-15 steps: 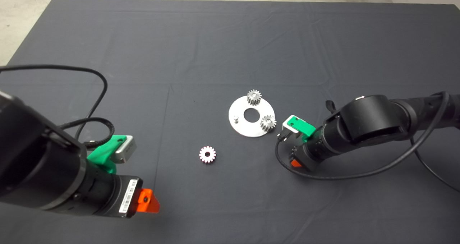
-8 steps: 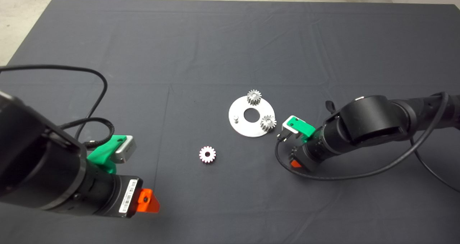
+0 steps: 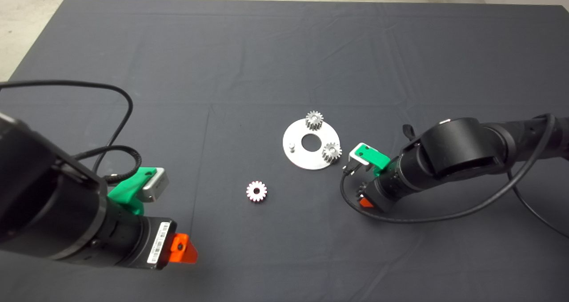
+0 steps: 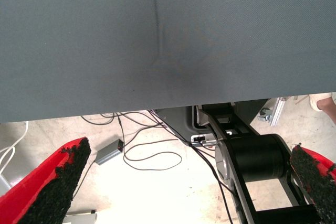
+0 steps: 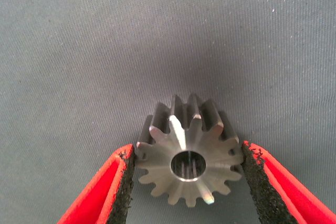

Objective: Remove an incorrectly installed larger gear and replace it with the correct smaller gear

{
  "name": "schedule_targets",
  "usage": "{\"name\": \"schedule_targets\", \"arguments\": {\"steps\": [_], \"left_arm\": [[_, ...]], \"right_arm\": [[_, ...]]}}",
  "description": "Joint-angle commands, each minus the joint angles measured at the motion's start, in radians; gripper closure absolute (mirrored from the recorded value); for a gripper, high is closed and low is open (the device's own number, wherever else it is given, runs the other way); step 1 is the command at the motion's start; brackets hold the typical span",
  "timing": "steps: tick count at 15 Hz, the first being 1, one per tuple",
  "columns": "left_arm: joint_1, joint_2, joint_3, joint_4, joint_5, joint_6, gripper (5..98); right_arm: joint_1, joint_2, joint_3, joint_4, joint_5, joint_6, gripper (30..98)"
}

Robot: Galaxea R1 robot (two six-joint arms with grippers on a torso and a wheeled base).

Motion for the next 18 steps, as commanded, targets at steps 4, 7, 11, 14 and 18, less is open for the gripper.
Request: {"name": "schedule_targets", "arguments": {"steps": [4, 7, 11, 14, 18], "left_arm": [[-0.014, -0.001, 0.016, -0.021, 0.002, -0.003, 5.5], [-0.014, -0.001, 0.016, -0.019, 0.0, 0.0, 5.5], [-0.013, 0.002, 0.009, 0.019, -0.003, 0.034, 5.5], [-0.013, 0.096, -0.056, 0.048, -0.027, 0.04, 5.5], [-0.011, 0.262, -0.166, 0.122, -0.024, 0.018, 5.5]], "right_arm": [[0.03, -0.007, 0.026, -0.024, -0.123, -0.003, 70.3], [0.095, -0.042, 0.078, 0.02, -0.123, 0.0, 65.0], [0.297, -0.053, 0.094, 0.158, -0.121, 0.014, 60.4], [0.431, -0.054, 0.105, 0.264, -0.12, 0.026, 56.0], [0.547, -0.08, 0.117, 0.436, -0.12, 0.037, 50.0]]}}
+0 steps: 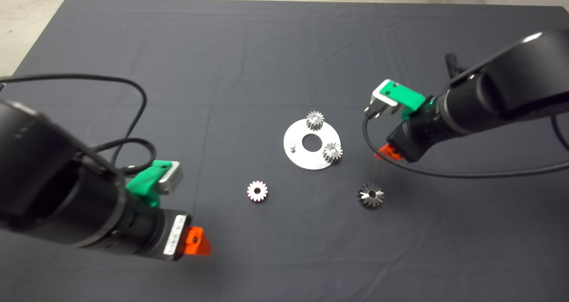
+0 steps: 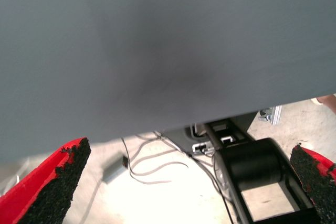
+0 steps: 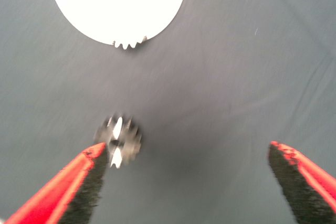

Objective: Remove an incorrectly installed larger gear and replace it with the correct smaller gear

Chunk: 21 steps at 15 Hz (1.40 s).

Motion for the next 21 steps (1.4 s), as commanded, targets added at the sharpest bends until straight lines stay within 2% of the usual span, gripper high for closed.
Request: {"name": "schedule_targets", "arguments": {"steps": [1, 4, 5, 7, 9, 13, 15, 16, 18, 21], "left_arm": [[-0.01, 0.129, -0.129, 0.086, -0.007, -0.016, 5.5], [-0.008, 0.207, -0.196, 0.098, -0.003, -0.006, 5.5], [-0.004, 0.239, -0.212, 0.12, -0.004, 0.004, 5.5], [0.039, 0.297, -0.267, 0.155, -0.004, 0.026, 5.5], [0.073, 0.335, -0.334, 0.157, 0.001, 0.071, 5.5], [0.124, 0.339, -0.394, 0.169, 0.008, 0.107, 5.5], [0.139, 0.339, -0.407, 0.174, 0.061, 0.102, 5.5], [0.144, 0.338, -0.431, 0.173, 0.071, 0.093, 5.5], [0.162, 0.342, -0.441, 0.174, 0.073, 0.085, 5.5], [0.17, 0.339, -0.464, 0.179, 0.074, 0.076, 5.5]], "right_arm": [[0.175, -0.049, 0.033, 0.261, -0.121, 0.023, 46.7], [0.214, -0.113, 0.035, 0.416, -0.121, 0.059, 46.1], [0.236, -0.123, 0.036, 0.466, -0.121, 0.059, 46.1], [0.279, -0.123, 0.095, 0.531, -0.118, 0.103, 46.1], [0.29, -0.121, 0.154, 0.535, -0.121, 0.171, 46.1], [0.302, -0.124, 0.157, 0.537, -0.119, 0.186, 46.1], [0.303, -0.123, 0.157, 0.537, -0.118, 0.186, 46.1], [0.303, -0.123, 0.157, 0.537, -0.118, 0.186, 46.1], [0.303, -0.121, 0.156, 0.535, -0.118, 0.186, 46.1], [0.305, -0.121, 0.157, 0.535, -0.119, 0.186, 46.1]]}}
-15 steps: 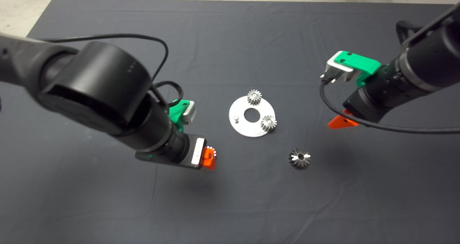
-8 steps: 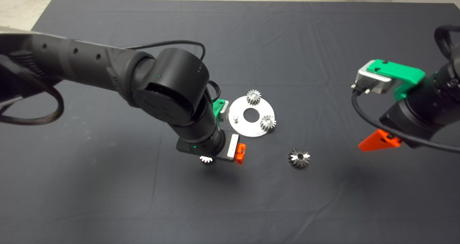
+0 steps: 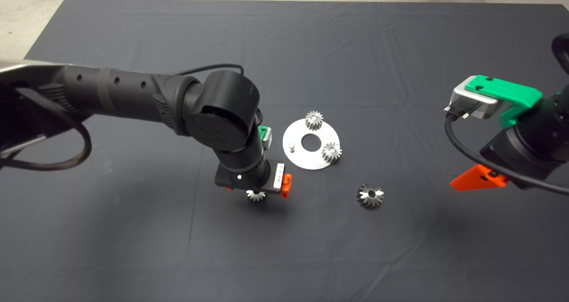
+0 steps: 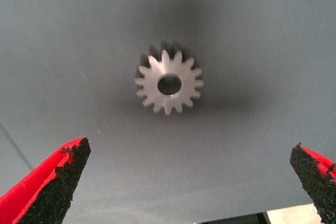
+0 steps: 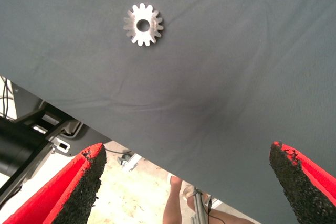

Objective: Remove an incorrectly installed larger gear and replace it with the correct smaller gear

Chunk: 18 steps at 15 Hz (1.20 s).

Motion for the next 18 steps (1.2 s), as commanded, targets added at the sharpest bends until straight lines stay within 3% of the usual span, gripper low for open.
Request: {"name": "schedule_targets", "arguments": {"steps": [1, 5, 7, 10, 16, 18], "left_arm": [[-0.006, 0.004, -0.026, 0.009, 0.009, -0.01, 5.5], [0.009, 0.005, -0.057, 0.015, 0.009, -0.009, 5.5], [0.049, 0.004, -0.065, 0.047, 0.009, -0.007, 5.5], [0.057, -0.001, -0.07, 0.055, 0.01, -0.001, 5.5], [0.065, 0.004, -0.116, 0.072, 0.01, 0.03, 5.5], [0.085, 0.005, -0.142, 0.083, 0.009, 0.063, 5.5]], "right_arm": [[0.032, 0.0, 0.011, 0.042, -0.118, 0.01, 46.1], [0.032, 0.0, 0.011, 0.042, -0.118, 0.01, 46.1], [0.033, 0.003, 0.011, 0.042, -0.118, 0.01, 46.1], [0.033, 0.003, 0.011, 0.042, -0.118, 0.01, 46.1], [0.033, 0.005, 0.011, 0.042, -0.118, 0.01, 46.1], [0.033, 0.005, 0.011, 0.042, -0.118, 0.01, 46.1]]}}
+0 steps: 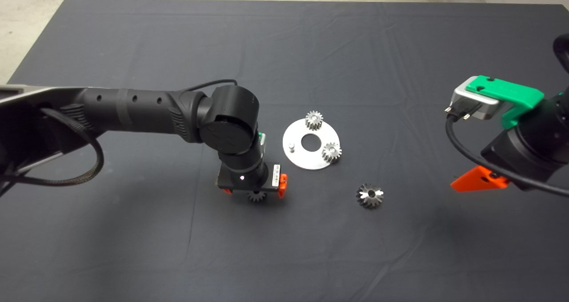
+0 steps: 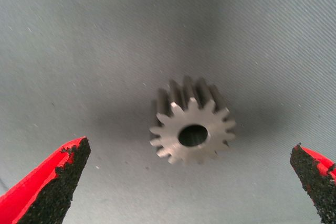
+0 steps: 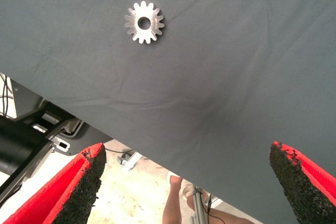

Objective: Remove an incorrectly installed larger gear and replace it with the correct smaller gear

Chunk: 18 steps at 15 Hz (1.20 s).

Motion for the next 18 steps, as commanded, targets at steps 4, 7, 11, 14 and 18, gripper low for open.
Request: {"name": "schedule_targets", "arguments": {"steps": [4, 7, 11, 14, 18], "left_arm": [[0.026, 0.002, -0.041, 0.05, 0.008, 0.051, 5.5], [0.032, 0.0, -0.035, 0.056, 0.008, 0.043, 5.5], [0.033, 0.0, -0.027, 0.071, 0.01, 0.043, 8.5], [0.033, 0.002, -0.018, 0.076, 0.011, 0.043, 10.7], [0.033, 0.035, -0.033, 0.074, 0.025, 0.046, 14.1]], "right_arm": [[0.028, 0.003, 0.005, 0.036, -0.118, 0.007, 46.1], [0.028, 0.002, 0.005, 0.038, -0.118, 0.007, 46.1], [0.028, -0.001, 0.005, 0.038, -0.118, 0.007, 46.1], [0.028, -0.001, 0.003, 0.038, -0.118, 0.007, 46.1], [0.028, -0.002, 0.003, 0.038, -0.118, 0.007, 46.1]]}}
